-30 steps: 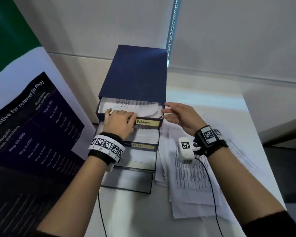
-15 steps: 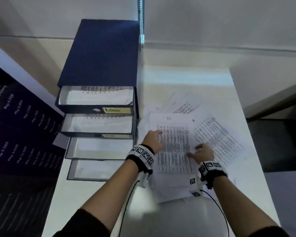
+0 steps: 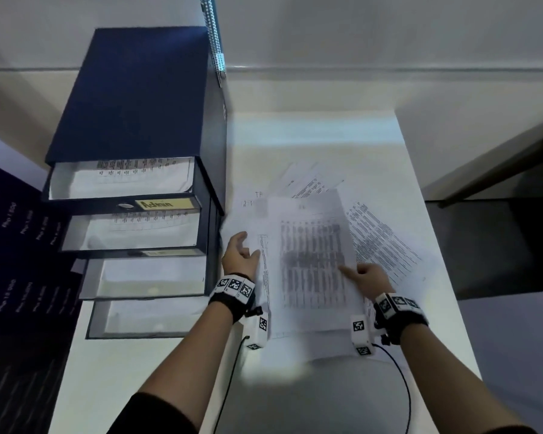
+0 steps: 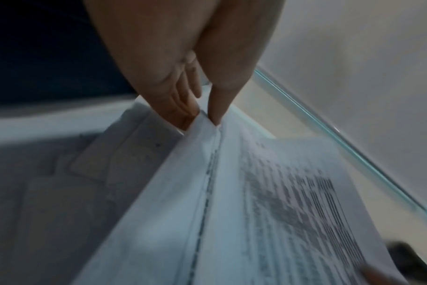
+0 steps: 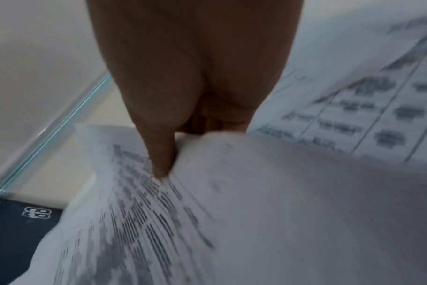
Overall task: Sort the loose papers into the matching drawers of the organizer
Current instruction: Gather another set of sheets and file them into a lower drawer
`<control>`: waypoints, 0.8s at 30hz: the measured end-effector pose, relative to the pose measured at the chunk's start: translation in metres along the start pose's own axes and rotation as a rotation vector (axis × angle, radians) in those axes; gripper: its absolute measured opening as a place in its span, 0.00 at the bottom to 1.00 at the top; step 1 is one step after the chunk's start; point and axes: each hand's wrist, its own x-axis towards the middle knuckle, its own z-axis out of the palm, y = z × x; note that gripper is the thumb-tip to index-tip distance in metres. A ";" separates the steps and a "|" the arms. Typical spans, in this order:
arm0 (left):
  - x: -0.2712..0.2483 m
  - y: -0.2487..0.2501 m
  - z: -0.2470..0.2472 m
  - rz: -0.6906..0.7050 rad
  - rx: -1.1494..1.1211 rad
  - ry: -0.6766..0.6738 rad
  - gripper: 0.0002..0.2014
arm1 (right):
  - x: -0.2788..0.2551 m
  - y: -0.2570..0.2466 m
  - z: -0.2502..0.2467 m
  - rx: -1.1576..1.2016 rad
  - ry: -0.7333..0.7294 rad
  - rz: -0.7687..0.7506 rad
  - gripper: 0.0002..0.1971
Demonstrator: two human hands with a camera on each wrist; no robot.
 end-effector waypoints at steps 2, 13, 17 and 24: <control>-0.001 -0.002 -0.001 0.004 -0.029 0.027 0.21 | 0.002 0.014 -0.016 -0.028 0.125 0.007 0.20; -0.026 0.015 0.011 -0.005 0.064 -0.053 0.36 | -0.021 0.007 -0.030 0.183 -0.031 -0.082 0.07; -0.043 0.039 0.003 0.141 0.072 -0.087 0.37 | -0.035 -0.032 -0.032 0.288 -0.140 -0.157 0.09; -0.075 0.087 -0.088 0.350 -0.110 -0.171 0.33 | -0.086 -0.119 -0.037 0.328 -0.223 -0.415 0.32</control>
